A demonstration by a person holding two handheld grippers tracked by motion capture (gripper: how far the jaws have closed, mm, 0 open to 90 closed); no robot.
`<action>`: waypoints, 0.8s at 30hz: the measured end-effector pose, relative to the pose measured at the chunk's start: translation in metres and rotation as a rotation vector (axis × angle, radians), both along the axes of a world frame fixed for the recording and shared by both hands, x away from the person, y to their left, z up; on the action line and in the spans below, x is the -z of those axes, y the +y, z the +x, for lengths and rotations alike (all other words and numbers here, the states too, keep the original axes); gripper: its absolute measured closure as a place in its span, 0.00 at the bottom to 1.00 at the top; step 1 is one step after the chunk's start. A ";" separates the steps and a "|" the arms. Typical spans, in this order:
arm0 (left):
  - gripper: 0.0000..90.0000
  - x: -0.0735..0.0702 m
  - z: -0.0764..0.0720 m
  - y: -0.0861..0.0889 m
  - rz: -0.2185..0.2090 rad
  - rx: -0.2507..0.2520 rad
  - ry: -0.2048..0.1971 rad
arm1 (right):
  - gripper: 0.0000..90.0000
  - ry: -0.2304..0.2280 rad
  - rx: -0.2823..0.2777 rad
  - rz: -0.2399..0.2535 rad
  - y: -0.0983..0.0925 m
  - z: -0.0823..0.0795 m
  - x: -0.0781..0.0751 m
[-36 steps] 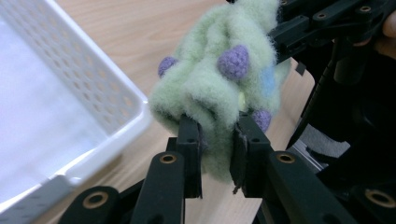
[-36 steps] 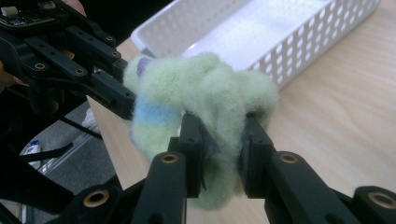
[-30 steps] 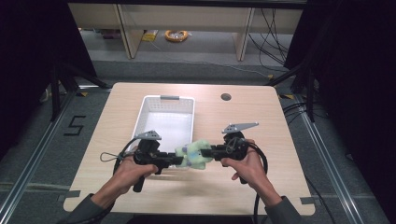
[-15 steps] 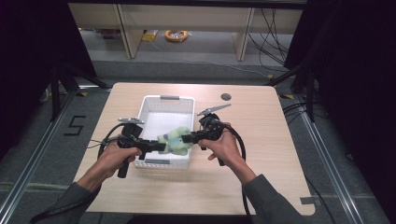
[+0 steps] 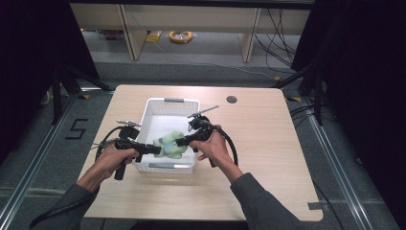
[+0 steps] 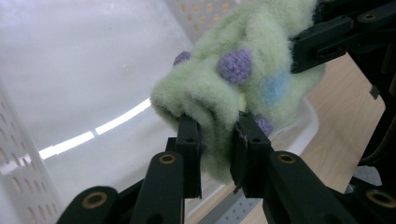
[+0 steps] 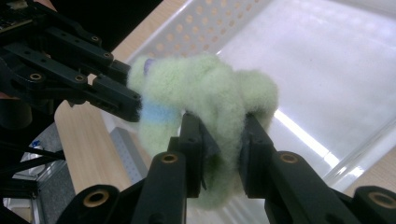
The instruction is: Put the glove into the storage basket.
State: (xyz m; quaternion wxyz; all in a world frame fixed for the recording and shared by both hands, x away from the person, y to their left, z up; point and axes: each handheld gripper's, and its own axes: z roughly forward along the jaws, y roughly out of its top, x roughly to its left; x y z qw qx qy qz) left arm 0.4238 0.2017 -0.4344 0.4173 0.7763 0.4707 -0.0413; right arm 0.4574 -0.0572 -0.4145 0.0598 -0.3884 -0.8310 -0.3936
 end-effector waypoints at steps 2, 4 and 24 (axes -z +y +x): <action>0.82 0.003 0.002 0.001 0.010 0.002 0.006 | 0.83 -0.006 0.001 -0.006 0.002 0.001 0.004; 0.82 0.005 0.003 0.001 0.018 0.006 0.015 | 0.83 0.014 0.006 -0.011 0.004 0.000 0.008; 0.81 0.016 0.010 -0.003 0.116 0.005 0.042 | 0.82 0.059 0.040 -0.064 0.011 0.002 0.030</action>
